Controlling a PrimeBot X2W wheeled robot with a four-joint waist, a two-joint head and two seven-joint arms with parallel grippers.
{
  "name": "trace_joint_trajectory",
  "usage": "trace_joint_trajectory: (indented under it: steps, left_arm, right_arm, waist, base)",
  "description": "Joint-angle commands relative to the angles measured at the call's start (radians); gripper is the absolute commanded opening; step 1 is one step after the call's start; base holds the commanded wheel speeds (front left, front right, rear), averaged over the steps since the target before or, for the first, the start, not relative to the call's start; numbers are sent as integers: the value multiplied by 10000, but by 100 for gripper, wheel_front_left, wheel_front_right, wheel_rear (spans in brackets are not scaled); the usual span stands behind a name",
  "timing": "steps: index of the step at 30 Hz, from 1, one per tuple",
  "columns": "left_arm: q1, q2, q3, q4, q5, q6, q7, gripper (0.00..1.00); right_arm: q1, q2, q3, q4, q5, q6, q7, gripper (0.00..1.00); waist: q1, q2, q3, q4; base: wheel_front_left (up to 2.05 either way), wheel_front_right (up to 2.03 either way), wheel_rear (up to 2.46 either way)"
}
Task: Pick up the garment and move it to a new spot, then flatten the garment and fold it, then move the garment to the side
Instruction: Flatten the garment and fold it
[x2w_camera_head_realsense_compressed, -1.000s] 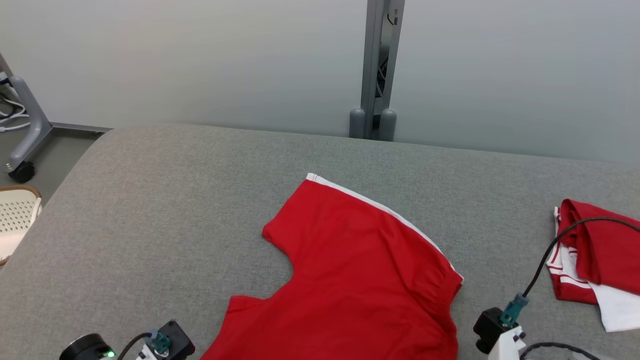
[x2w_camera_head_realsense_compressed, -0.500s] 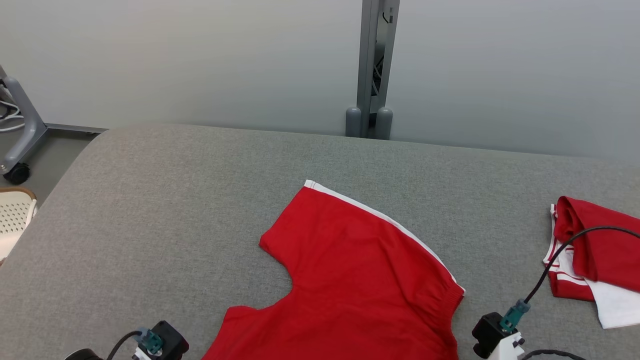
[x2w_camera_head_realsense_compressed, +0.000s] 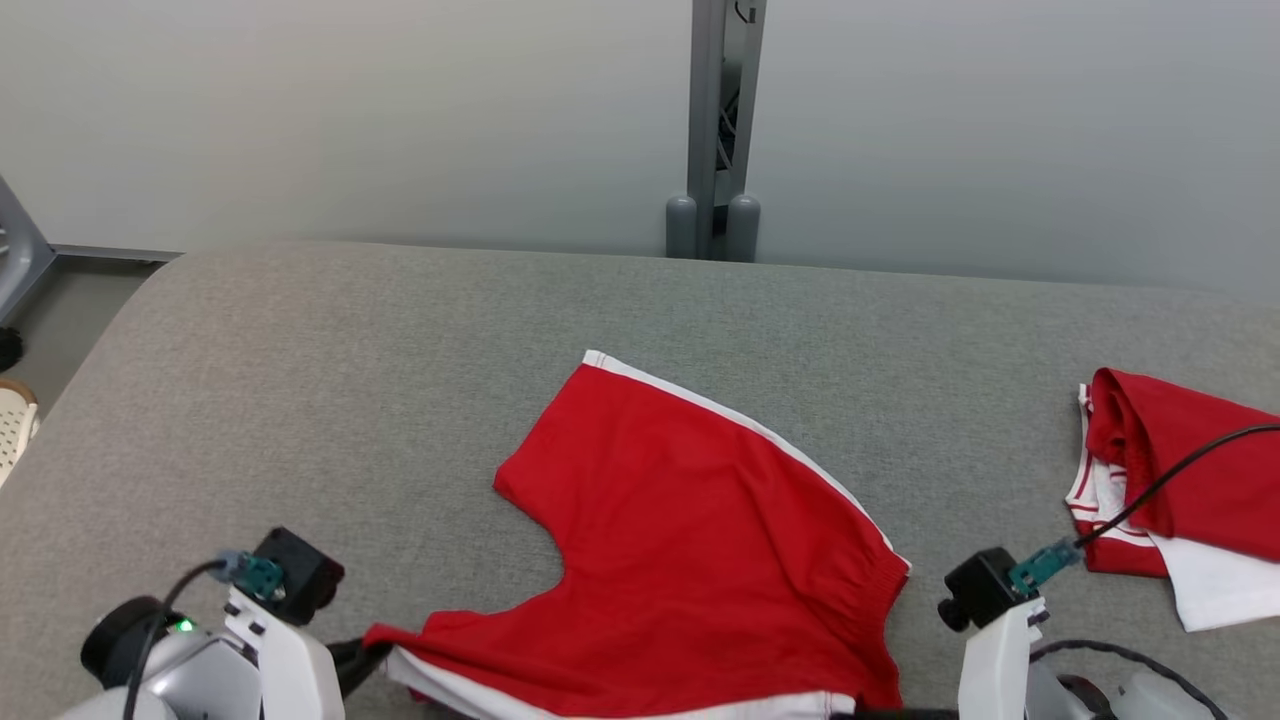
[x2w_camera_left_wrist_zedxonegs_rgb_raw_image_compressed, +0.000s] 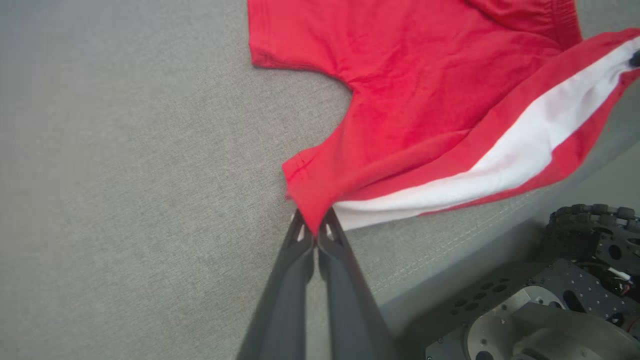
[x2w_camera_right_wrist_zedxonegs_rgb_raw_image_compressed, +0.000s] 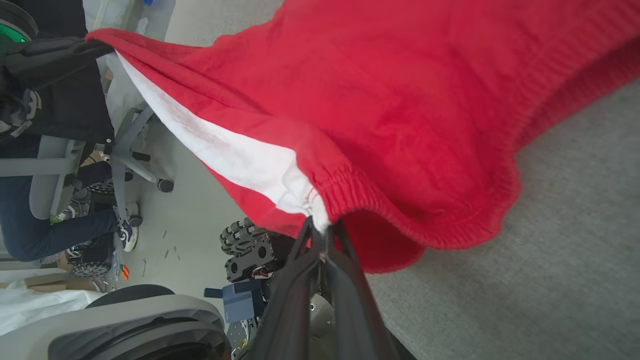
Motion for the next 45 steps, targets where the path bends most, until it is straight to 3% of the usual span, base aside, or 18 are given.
trace_joint_trajectory:
  steps: [1, 9, 18, 29, 45]
  left_arm:
    - [-184, 54, 127, 14, -77, 40, -45, 0]
    - [-983, 119, 738, 219, 7, 257, -142, 0]
    - [-2054, -408, 1357, 1235, -87, 351, -300, 0]
    - [-3205, -961, 1476, 2732, 218, -22, -216, 0]
    - [-4964, -1938, 1315, 5390, 826, -547, -87, 0]
  right_arm:
    - [67, 88, -199, -76, -147, -2, -239, 0]
    - [-2, 840, -1187, -72, -883, -2, -1179, 0]
    - [-268, 1662, -2072, 336, -1913, -2, -1788, 0]
    - [-518, 2550, -2734, 608, -2425, -2, -2117, 0]
    - [-1096, 3777, -2897, 1309, -2892, -2, -2657, 0]
  waist:
    - [0, 0, 60, -105]
    - [0, 0, 484, -667]
    - [0, 0, 1235, -1496]
    - [0, 0, 1921, -2433]
    - [0, 0, 2960, -3455]
  base:
    - [0, 0, 0]
    - [0, 0, 0]
    - [0, 0, 0]
    - [0, 0, 0]
    - [0, 0, 0]
